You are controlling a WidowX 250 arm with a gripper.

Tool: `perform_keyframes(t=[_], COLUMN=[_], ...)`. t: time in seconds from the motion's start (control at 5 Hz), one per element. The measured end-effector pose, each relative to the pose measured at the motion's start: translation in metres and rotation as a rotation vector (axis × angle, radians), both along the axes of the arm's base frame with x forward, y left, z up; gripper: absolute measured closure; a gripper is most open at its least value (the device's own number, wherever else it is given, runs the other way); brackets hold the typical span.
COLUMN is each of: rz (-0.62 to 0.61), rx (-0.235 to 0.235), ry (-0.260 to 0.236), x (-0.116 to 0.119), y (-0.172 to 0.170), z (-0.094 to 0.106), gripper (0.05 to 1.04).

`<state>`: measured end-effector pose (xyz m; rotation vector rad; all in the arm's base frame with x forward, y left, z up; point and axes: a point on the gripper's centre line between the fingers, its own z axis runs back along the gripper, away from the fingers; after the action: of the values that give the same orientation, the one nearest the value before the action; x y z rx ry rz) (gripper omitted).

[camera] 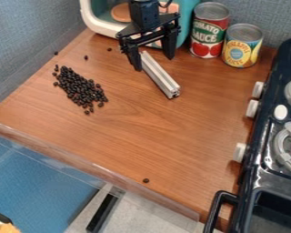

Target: Sweep into pile

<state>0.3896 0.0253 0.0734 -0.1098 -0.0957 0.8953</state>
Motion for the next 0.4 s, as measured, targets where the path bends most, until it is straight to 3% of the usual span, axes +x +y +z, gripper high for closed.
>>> perform_keyframes(t=[0.2,0.4], rz=[0.006,0.014], rx=[-0.004,0.012], ry=[0.039,0.025], x=[-0.002,-0.004], y=[0.0,-0.006], z=[-0.015,-0.025], gripper=[0.083,0.083])
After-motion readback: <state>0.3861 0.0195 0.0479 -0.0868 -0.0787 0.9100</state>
